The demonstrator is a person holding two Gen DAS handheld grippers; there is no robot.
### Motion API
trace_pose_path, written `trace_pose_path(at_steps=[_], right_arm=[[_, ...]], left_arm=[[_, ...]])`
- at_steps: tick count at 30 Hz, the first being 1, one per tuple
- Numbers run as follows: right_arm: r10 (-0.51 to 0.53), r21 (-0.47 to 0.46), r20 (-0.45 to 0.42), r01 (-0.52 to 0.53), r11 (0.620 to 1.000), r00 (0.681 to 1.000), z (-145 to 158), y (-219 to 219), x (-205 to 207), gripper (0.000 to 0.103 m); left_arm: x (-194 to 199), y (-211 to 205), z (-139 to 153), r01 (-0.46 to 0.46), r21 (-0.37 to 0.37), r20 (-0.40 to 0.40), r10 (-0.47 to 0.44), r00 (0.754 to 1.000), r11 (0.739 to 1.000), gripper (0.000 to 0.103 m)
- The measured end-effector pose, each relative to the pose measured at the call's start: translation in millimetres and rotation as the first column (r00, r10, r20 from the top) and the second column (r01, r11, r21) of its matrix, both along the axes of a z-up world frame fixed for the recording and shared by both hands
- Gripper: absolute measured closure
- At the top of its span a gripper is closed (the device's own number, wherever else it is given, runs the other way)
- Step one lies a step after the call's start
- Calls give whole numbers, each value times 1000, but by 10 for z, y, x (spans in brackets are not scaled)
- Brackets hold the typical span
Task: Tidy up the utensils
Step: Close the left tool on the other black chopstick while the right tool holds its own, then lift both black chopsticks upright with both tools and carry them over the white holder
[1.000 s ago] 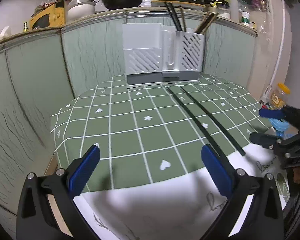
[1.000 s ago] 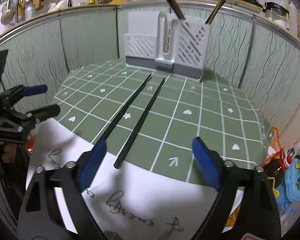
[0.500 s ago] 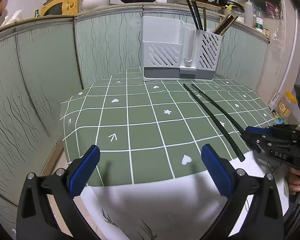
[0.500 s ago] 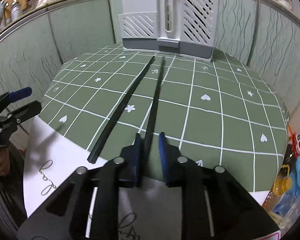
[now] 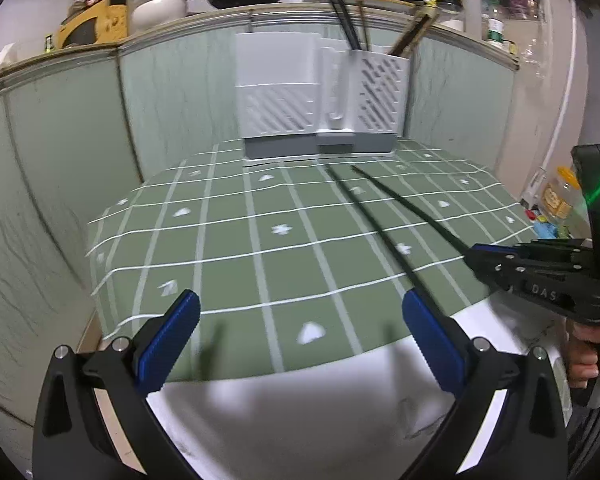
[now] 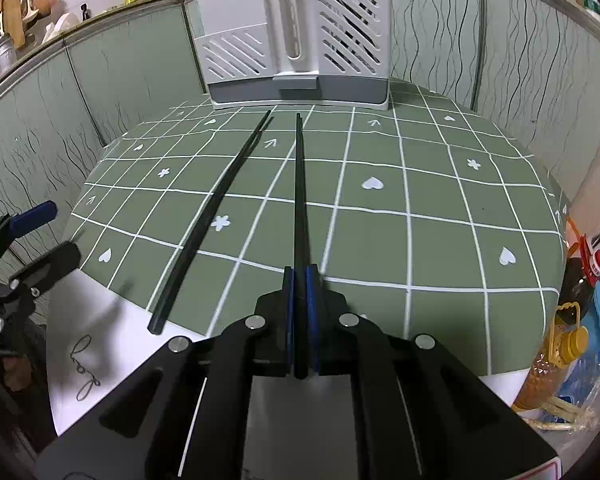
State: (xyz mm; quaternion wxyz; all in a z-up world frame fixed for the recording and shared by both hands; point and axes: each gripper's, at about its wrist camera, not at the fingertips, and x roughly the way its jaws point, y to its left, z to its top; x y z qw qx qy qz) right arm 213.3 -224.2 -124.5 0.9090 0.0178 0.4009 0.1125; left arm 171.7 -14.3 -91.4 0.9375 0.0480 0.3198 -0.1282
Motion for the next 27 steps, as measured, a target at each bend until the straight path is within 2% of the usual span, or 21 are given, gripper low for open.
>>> trace_pose_path(at_steps=[6, 9, 14, 16, 17, 19, 21, 23, 26, 27], right_arm=[[-4, -5, 4, 4, 1000, 1000, -1, -183, -62, 97], [-9, -2, 6, 9, 1000, 1000, 0, -282, -94, 97], [-12, 10, 10, 12, 1000, 1000, -4, -378, -116, 97], [-10, 16, 10, 10, 1000, 1000, -7, -386, -110, 97], [-10, 17, 10, 10, 1000, 1000, -5, -387, -110, 97], [-10, 19, 12, 10, 1000, 1000, -2, -386, -116, 97], [-8, 22, 12, 8, 1000, 1000, -1, -391, -126, 97], [-7, 24, 12, 7, 1000, 1000, -1, -394, -130, 97], [-6, 19, 16, 5, 1000, 1000, -4, -379, -146, 97], [-6, 19, 17, 6, 1000, 1000, -5, -377, -149, 97]], left_arm=[[98, -312, -88, 50, 5, -28, -50, 998, 999, 6], [169, -418, -166, 64, 0, -67, -64, 996, 998, 23], [232, -570, -238, 82, 5, -99, -81, 992, 997, 35], [255, -616, -262, 87, 15, -105, -85, 991, 996, 46], [259, -646, -279, 85, 28, -106, -82, 991, 996, 48], [257, -663, -279, 88, 29, -99, -85, 991, 996, 61], [224, -680, -276, 95, 31, -93, -92, 991, 995, 69], [198, -661, -281, 93, 30, -81, -90, 993, 995, 74], [181, -628, -287, 80, 40, -71, -77, 994, 996, 88], [176, -613, -286, 76, 44, -69, -72, 995, 996, 95]])
